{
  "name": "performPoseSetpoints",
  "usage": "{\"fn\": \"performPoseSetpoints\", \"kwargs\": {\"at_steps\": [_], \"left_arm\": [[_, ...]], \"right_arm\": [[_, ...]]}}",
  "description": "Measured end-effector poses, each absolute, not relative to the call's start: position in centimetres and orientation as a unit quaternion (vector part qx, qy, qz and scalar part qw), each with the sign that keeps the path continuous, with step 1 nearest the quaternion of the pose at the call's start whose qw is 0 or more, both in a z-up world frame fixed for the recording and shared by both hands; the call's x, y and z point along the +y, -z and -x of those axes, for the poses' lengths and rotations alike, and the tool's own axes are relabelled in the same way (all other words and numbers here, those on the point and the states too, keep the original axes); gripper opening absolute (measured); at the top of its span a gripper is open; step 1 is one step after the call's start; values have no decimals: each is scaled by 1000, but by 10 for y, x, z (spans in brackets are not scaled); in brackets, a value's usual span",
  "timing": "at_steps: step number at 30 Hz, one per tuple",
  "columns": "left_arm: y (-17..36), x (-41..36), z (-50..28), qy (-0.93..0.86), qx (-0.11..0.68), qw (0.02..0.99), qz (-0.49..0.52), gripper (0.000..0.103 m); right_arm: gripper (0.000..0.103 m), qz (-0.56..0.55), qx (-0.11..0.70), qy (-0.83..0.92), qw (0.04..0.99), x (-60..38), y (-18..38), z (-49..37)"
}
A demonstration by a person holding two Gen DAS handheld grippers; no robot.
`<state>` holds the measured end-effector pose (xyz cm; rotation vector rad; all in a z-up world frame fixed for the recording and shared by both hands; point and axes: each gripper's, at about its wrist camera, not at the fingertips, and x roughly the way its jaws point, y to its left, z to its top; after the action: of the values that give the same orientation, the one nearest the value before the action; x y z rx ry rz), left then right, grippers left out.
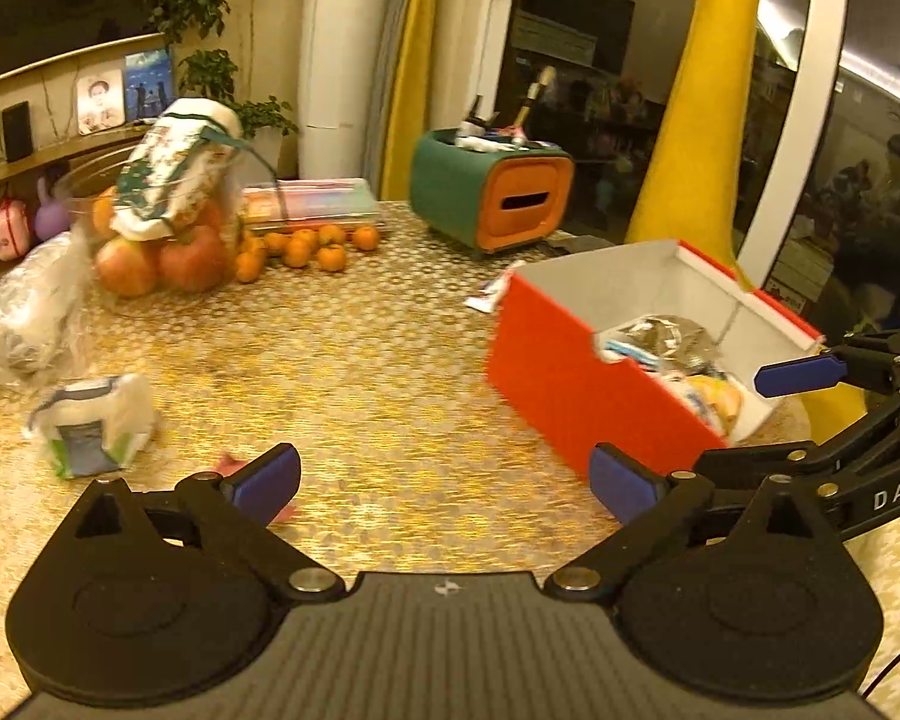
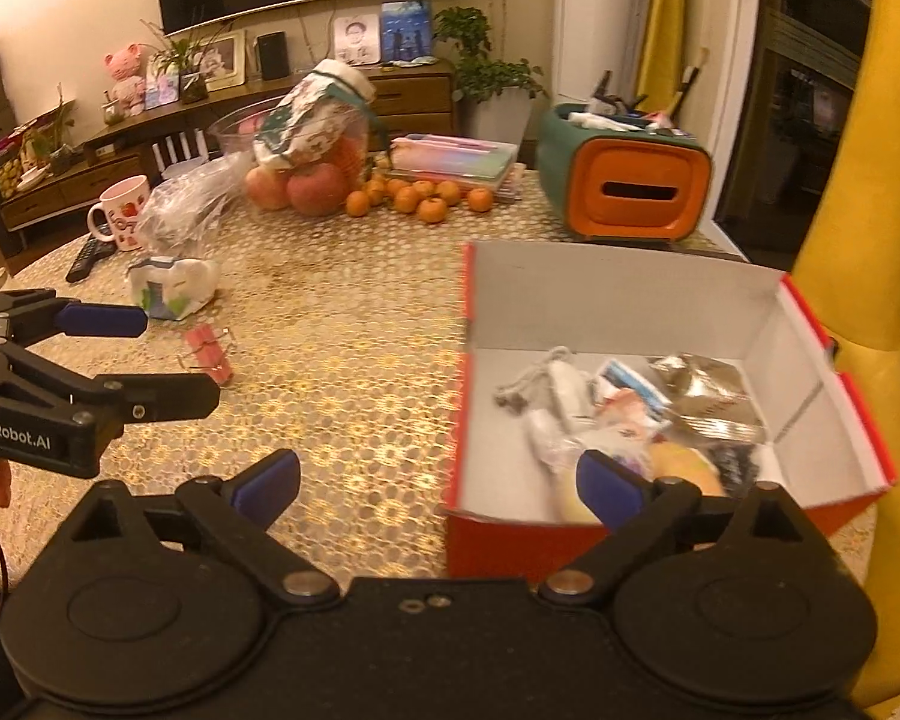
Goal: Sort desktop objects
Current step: 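Withdraw both tools from the box back over the table, then move the left tool to the wipes packet while the right tool approaches the pink binder clip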
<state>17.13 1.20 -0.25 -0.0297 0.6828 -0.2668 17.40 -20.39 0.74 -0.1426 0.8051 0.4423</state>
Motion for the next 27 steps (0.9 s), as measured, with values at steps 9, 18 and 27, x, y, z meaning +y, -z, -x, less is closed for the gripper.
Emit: {"fn": "performPoseSetpoints", "kwargs": {"at_steps": [9, 18, 27], "left_arm": [[22, 64, -186, 118, 346, 931, -11, 103], [33, 109, -211, 124, 343, 929, -53, 103], [42, 144, -245, 120, 339, 929, -92, 103]], "right_arm": [[99, 80, 407, -248, 875, -148, 17, -187], [99, 110, 424, -281, 854, -93, 40, -205], [99, 131, 442, -310, 831, -45, 62, -224]]}}
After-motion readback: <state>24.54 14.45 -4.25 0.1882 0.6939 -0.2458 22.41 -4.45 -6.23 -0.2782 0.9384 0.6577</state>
